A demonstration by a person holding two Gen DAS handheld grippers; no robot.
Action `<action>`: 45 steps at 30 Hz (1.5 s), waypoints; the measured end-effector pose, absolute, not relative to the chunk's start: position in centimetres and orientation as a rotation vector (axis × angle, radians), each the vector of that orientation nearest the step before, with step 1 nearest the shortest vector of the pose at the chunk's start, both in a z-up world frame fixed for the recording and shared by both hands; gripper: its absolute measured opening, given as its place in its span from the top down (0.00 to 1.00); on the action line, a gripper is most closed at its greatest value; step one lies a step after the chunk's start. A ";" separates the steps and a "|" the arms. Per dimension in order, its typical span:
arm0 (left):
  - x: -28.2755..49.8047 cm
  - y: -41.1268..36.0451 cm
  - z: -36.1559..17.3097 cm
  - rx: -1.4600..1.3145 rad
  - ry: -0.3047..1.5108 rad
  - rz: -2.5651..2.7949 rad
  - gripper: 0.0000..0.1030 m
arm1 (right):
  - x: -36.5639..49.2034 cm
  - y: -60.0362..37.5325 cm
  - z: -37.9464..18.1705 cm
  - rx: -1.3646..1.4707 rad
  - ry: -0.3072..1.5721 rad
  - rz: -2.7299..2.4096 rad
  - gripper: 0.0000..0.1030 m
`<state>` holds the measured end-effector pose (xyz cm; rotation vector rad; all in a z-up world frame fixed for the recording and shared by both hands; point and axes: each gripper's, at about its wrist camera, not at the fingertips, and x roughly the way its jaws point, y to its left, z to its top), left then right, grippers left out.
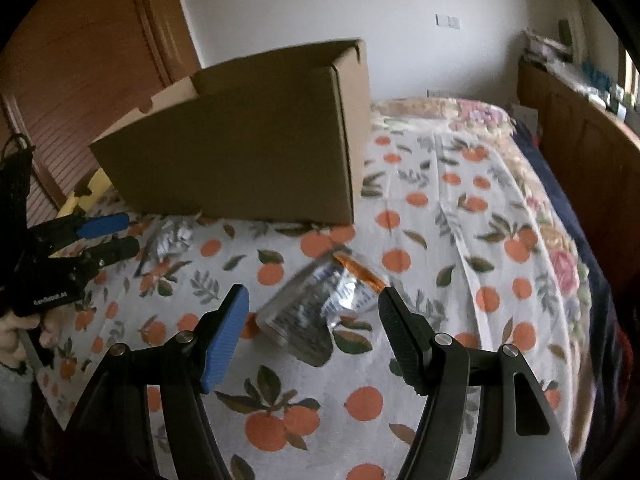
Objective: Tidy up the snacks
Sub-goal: 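Move left tool to the silver foil packet while right tool approaches the clear orange-label bag, then lower left tool around the silver foil packet while right tool hovers over the clear bag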
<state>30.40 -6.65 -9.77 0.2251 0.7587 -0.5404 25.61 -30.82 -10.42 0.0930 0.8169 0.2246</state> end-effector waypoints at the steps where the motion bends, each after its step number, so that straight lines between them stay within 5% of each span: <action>1: 30.5 -6.9 -10.0 0.237 0.762 -0.532 0.52 | 25.6 -30.9 -10.7 0.093 0.821 0.228 0.33; 45: 32.2 -11.6 -10.2 0.464 0.807 -0.643 0.46 | 26.3 -31.4 -12.3 0.109 0.862 0.235 0.32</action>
